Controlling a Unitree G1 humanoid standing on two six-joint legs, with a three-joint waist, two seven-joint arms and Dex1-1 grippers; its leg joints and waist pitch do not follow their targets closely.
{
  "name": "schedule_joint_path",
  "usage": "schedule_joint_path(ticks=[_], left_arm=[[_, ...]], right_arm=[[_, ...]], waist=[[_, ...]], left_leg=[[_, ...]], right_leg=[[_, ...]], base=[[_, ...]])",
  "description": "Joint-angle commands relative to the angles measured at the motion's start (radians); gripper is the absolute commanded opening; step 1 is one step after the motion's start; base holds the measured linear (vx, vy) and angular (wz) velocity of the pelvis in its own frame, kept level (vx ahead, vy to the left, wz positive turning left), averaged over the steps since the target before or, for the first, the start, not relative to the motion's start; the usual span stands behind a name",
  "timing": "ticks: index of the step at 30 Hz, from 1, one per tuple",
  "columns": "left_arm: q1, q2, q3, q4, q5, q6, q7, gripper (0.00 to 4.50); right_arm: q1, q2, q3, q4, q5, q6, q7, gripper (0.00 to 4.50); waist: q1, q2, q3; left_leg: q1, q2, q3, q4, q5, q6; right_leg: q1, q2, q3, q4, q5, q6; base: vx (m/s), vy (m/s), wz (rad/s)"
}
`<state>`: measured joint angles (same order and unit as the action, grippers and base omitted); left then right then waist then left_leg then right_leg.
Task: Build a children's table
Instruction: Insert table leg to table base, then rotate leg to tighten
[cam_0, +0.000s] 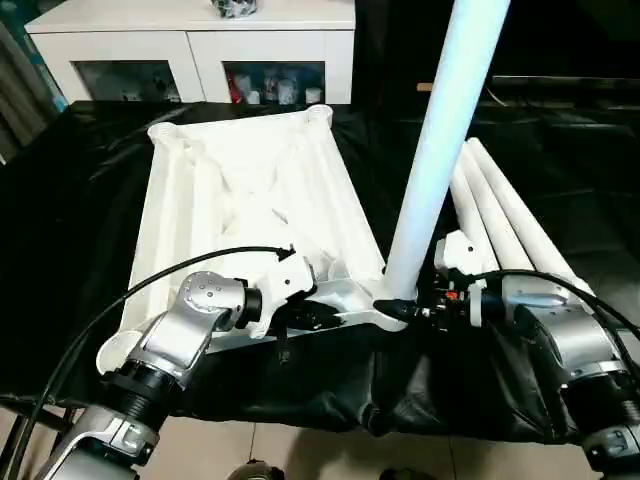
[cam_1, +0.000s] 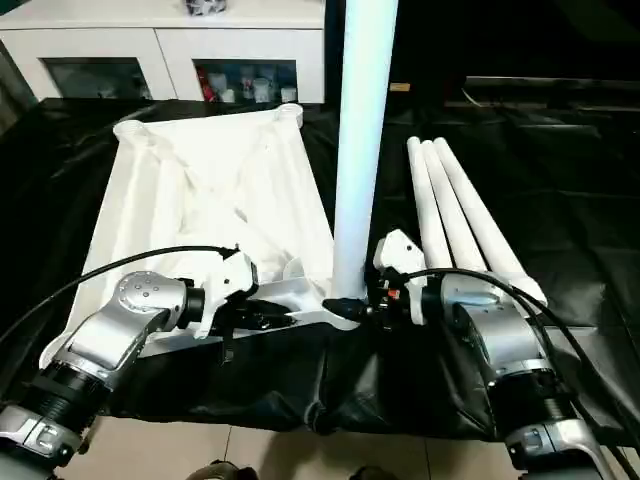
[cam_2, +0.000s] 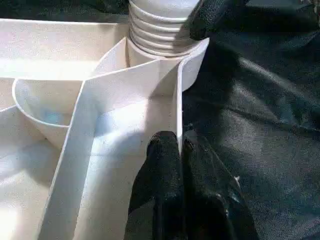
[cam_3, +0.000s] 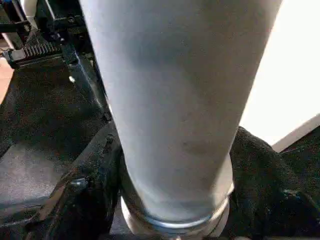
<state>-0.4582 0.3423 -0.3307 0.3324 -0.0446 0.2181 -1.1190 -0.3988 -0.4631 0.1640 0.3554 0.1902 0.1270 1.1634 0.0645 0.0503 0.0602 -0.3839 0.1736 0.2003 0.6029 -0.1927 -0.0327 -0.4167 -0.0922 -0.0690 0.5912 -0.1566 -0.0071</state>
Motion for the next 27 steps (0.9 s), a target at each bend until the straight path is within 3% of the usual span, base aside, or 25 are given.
schedule_joint_path(ticks=[1,3,6,8,9,10,12,13,15,17,19,20,22,27], left_arm=[[-0.029,-0.017,0.020,-0.009,-0.026,-0.031,0.021,0.00],[-0.033,-0.028,0.029,-0.001,-0.026,-0.025,0.042,0.00],[-0.073,-0.107,0.076,0.055,-0.018,0.006,0.191,0.00],[-0.097,-0.146,0.092,0.088,-0.003,0.019,0.274,0.00],[-0.115,-0.173,0.098,0.115,0.010,0.019,0.329,0.00],[-0.127,-0.193,0.102,0.133,0.018,0.022,0.369,0.00],[-0.156,-0.252,0.109,0.174,0.040,0.030,0.472,0.00],[-0.160,-0.263,0.108,0.180,0.046,0.029,0.489,0.00],[-0.167,-0.284,0.103,0.189,0.057,0.025,0.521,0.00],[-0.178,-0.330,0.087,0.216,0.085,0.001,0.575,0.00],[-0.173,-0.341,0.064,0.219,0.105,-0.017,0.583,0.00],[-0.162,-0.342,0.045,0.211,0.114,-0.030,0.573,0.00],[-0.157,-0.344,0.039,0.211,0.118,-0.037,0.565,0.00],[-0.152,-0.319,0.029,0.210,0.110,-0.070,0.514,0.00]], right_arm=[[0.031,0.010,0.065,-0.019,-0.002,0.020,0.053,2.72],[0.037,0.022,0.054,-0.016,0.011,0.036,0.042,2.72],[0.009,0.128,-0.020,0.077,0.017,0.056,-0.149,2.72],[-0.026,0.184,-0.050,0.158,-0.012,0.033,-0.285,2.70],[-0.051,0.219,-0.062,0.210,-0.029,0.021,-0.368,2.70],[-0.067,0.242,-0.070,0.242,-0.037,0.012,-0.420,2.70],[-0.117,0.315,-0.095,0.330,-0.056,0.005,-0.585,2.70],[-0.128,0.330,-0.101,0.346,-0.059,0.006,-0.620,2.70],[-0.145,0.352,-0.106,0.372,-0.071,0.005,-0.685,2.70],[-0.192,0.403,-0.139,0.453,-0.100,0.010,-0.824,2.70],[-0.201,0.421,-0.148,0.473,-0.099,-0.002,-0.837,2.70],[-0.201,0.430,-0.151,0.475,-0.086,-0.017,-0.815,2.70],[-0.207,0.438,-0.160,0.489,-0.079,-0.034,-0.806,3.26],[-0.205,0.424,-0.142,0.462,-0.081,-0.061,-0.752,3.75]], waist=[[0.000,-0.011,-0.076],[0.000,-0.010,-0.075],[-0.004,-0.012,-0.072],[-0.014,-0.014,-0.071],[-0.017,-0.017,-0.071],[-0.022,-0.014,-0.068],[-0.032,-0.012,-0.068],[-0.037,-0.013,-0.070],[-0.034,-0.013,-0.072],[-0.041,-0.012,-0.074],[-0.041,-0.016,-0.075],[-0.037,-0.012,-0.076],[-0.037,-0.013,-0.078],[-0.035,-0.012,-0.078]], left_leg=[[0.017,0.058,-0.024,-0.067,-0.160,0.094],[0.017,0.058,-0.025,-0.067,-0.169,0.092],[0.021,0.056,-0.022,-0.068,-0.198,0.080],[0.019,0.049,-0.026,-0.068,-0.226,0.046],[0.018,0.048,-0.028,-0.070,-0.235,0.034],[0.022,0.047,-0.030,-0.071,-0.256,0.026],[0.021,0.044,-0.030,-0.070,-0.261,0.021],[0.019,0.043,-0.033,-0.070,-0.260,0.019],[0.019,0.044,-0.031,-0.069,-0.253,0.033],[0.012,0.043,-0.033,-0.071,-0.238,0.035],[0.017,0.044,-0.030,-0.069,-0.242,0.040],[0.018,0.045,-0.029,-0.069,-0.241,0.050],[0.011,0.046,-0.030,-0.069,-0.219,0.063],[0.012,0.045,-0.027,-0.067,-0.217,0.078]], right_leg=[[0.057,-0.056,0.042,-0.060,-0.206,-0.260],[0.056,-0.056,0.041,-0.061,-0.219,-0.258],[0.049,-0.054,0.043,-0.069,-0.268,-0.252],[0.051,-0.059,0.041,-0.076,-0.353,-0.232],[0.053,-0.060,0.038,-0.081,-0.403,-0.206],[0.047,-0.058,0.037,-0.087,-0.445,-0.190],[0.043,-0.057,0.037,-0.092,-0.466,-0.175],[0.050,-0.059,0.033,-0.092,-0.475,-0.167],[0.047,-0.058,0.035,-0.094,-0.458,-0.161],[0.049,-0.057,0.033,-0.088,-0.430,-0.172],[0.047,-0.056,0.034,-0.090,-0.410,-0.177],[0.046,-0.058,0.036,-0.089,-0.391,-0.183],[0.053,-0.057,0.036,-0.081,-0.344,-0.192],[0.052,-0.057,0.036,-0.081,-0.330,-0.207]], base=[[0.000,0.000,0.00],[0.000,0.000,0.00],[0.000,0.000,0.00],[0.000,0.000,0.00],[0.000,0.000,0.00],[0.000,0.000,0.00],[0.000,0.000,0.00],[0.000,0.000,0.00],[0.000,0.000,0.00],[0.000,0.000,0.00],[0.000,0.000,0.00],[0.000,0.000,0.00],[0.000,0.000,0.00],[0.000,0.000,0.00]])
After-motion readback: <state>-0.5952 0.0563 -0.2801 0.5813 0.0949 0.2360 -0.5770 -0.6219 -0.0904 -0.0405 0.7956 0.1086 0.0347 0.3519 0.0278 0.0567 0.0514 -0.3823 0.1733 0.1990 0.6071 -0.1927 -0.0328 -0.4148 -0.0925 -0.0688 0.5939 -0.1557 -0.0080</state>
